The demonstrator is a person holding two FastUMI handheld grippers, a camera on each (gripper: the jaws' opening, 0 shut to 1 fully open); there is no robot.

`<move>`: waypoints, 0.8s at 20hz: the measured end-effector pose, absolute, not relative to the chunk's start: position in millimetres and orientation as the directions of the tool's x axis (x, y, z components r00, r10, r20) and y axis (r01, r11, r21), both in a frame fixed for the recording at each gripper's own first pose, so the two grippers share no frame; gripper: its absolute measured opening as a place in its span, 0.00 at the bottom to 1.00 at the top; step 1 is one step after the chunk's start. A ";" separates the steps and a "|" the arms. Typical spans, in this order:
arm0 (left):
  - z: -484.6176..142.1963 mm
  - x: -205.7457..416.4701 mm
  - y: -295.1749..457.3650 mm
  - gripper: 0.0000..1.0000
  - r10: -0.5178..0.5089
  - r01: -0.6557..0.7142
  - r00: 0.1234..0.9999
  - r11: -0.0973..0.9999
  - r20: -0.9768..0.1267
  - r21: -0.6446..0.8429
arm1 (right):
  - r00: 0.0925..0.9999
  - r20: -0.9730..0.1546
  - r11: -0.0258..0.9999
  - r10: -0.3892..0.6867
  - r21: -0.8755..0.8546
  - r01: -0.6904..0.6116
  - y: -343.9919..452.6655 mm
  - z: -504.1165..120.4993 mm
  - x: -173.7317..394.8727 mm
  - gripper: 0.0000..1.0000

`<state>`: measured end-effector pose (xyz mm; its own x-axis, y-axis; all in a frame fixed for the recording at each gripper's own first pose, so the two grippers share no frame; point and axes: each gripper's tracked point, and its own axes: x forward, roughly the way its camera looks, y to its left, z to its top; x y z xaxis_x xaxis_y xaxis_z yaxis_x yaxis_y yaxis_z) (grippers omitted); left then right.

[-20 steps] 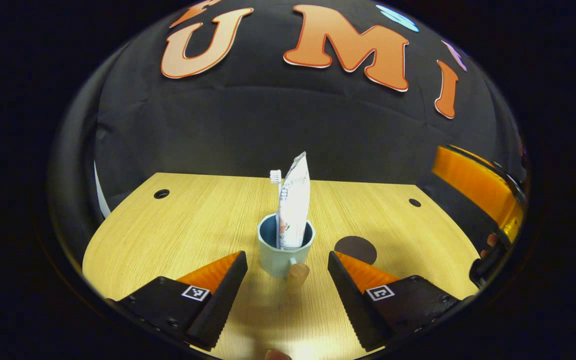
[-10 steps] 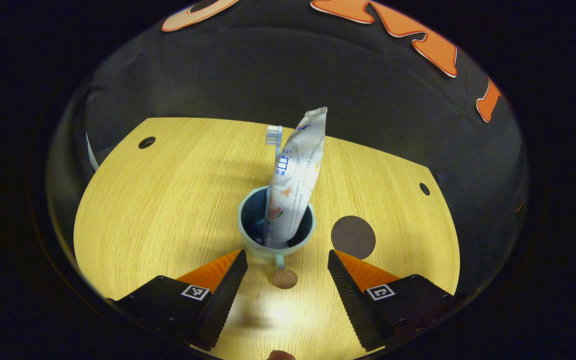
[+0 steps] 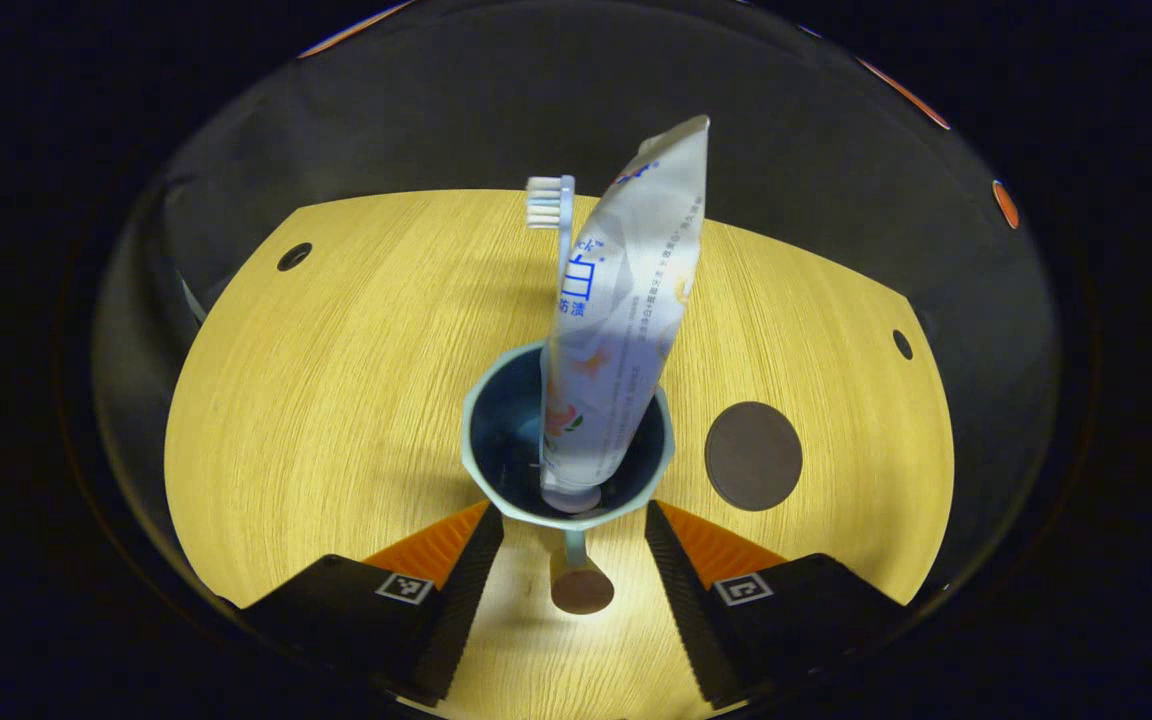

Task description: Put the toothbrush and toothpaste on the desktop into the cup, then pick up the cup and place it on the coaster on the desktop.

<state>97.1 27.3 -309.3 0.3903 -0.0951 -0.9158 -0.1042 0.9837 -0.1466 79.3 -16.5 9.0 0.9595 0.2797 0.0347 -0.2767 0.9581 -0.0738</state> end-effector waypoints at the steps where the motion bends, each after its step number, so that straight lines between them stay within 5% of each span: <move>1: -310.4 96.9 25.1 0.81 -0.095 -0.104 0.385 0.984 -0.918 -0.145 | 0.959 0.036 0.958 0.282 -0.067 -0.279 -16.5 8.3 78.2 0.93; 3: -315.0 95.4 29.3 0.75 -0.058 -0.113 0.369 0.988 -0.928 -0.107 | 0.959 0.033 0.959 0.280 -0.058 -0.278 -17.9 3.7 75.8 0.93; 7: -317.6 91.9 30.9 0.27 -0.041 -0.135 0.348 0.986 -0.936 -0.093 | 0.960 0.034 0.961 0.276 -0.031 -0.275 -18.6 -0.3 66.2 0.93; 16: -321.4 96.6 31.6 0.22 -0.057 -0.097 0.407 0.990 -0.911 -0.105 | 0.971 0.067 0.973 0.229 -0.007 -0.229 -34.5 3.4 41.3 0.93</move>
